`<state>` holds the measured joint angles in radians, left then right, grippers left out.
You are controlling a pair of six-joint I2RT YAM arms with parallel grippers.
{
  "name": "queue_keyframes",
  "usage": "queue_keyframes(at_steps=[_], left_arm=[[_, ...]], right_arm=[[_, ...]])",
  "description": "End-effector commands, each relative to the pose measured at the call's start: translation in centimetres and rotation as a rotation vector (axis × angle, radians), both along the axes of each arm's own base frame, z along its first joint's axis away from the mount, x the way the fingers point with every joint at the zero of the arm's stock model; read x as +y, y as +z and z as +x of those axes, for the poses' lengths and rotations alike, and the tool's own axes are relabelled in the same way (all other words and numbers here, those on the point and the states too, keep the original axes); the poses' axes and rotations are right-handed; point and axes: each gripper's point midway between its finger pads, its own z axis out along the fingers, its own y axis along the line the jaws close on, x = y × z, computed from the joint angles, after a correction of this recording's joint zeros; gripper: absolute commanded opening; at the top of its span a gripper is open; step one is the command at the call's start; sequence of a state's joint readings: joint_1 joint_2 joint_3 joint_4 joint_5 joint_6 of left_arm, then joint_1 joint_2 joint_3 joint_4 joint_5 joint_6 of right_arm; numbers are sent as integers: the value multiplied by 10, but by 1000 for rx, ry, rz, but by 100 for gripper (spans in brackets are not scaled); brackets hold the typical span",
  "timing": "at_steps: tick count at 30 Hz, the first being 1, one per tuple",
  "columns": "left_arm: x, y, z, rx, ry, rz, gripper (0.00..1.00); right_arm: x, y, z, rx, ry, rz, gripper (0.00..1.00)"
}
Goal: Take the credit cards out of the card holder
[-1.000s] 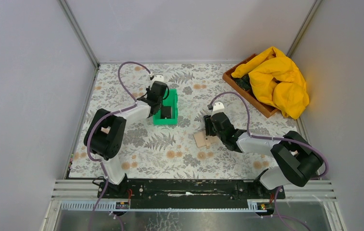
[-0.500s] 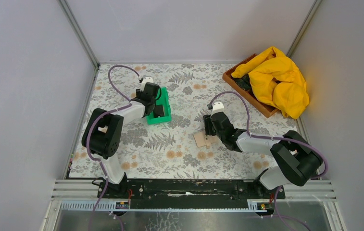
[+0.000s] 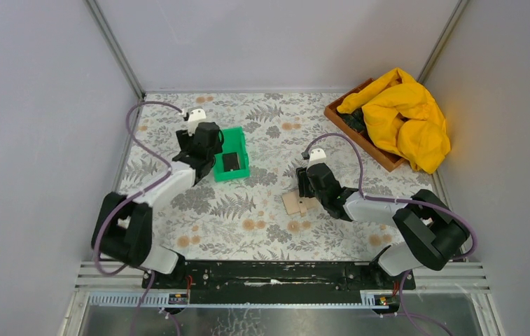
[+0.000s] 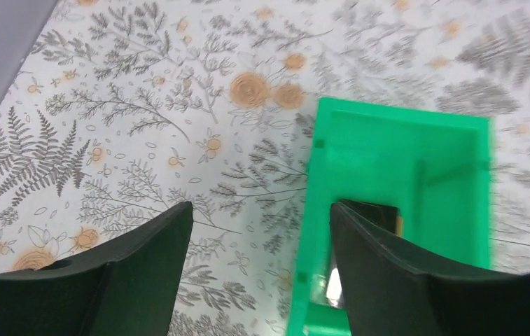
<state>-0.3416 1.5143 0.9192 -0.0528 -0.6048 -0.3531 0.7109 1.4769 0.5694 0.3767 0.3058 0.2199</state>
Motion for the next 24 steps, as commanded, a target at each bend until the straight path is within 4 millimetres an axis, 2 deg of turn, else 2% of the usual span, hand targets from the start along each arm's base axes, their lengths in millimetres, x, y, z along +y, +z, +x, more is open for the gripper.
queue_keyframes(at_steps=[1, 3, 5, 8, 9, 12, 13, 14, 16, 17, 19, 22, 24], left_arm=[[-33, 59, -11, -213, -39, -85, 75], [-82, 73, -23, -248, -201, -122, 65], [-139, 81, -41, -262, -379, -170, 43], [-198, 73, -55, -217, -599, -308, 6], [-212, 65, -57, -186, -649, -340, 1], [-240, 34, -60, -87, -729, -383, 0], [-246, 27, -62, -71, -746, -392, 0], [-251, 17, -63, -53, -760, -397, 0], [-259, -2, -65, -7, -778, -407, 0], [-263, -11, -67, 12, -789, -408, 0], [-270, -28, -71, 38, -810, -393, 0], [-281, -51, -75, 92, -844, -397, 0], [-288, -57, -79, 112, -870, -423, 0]], right_arm=[[2, 21, 14, -58, -42, 25, 55], [2, 28, 12, -75, -52, 63, 55], [2, 35, 11, -94, -63, 106, 49], [2, 37, 7, -94, -66, 143, 14], [4, 36, 5, -85, -58, 150, 3], [9, 30, -6, -24, -17, 157, 1], [8, 30, -11, -10, -13, 164, 5], [7, 32, -14, -8, -14, 174, 16], [2, 35, -21, -15, -11, 189, 45], [0, 36, -24, -17, -8, 193, 54], [-3, 37, -30, -11, -1, 187, 63], [-5, 36, -35, -3, 10, 177, 66], [-4, 33, -39, 5, 23, 166, 68]])
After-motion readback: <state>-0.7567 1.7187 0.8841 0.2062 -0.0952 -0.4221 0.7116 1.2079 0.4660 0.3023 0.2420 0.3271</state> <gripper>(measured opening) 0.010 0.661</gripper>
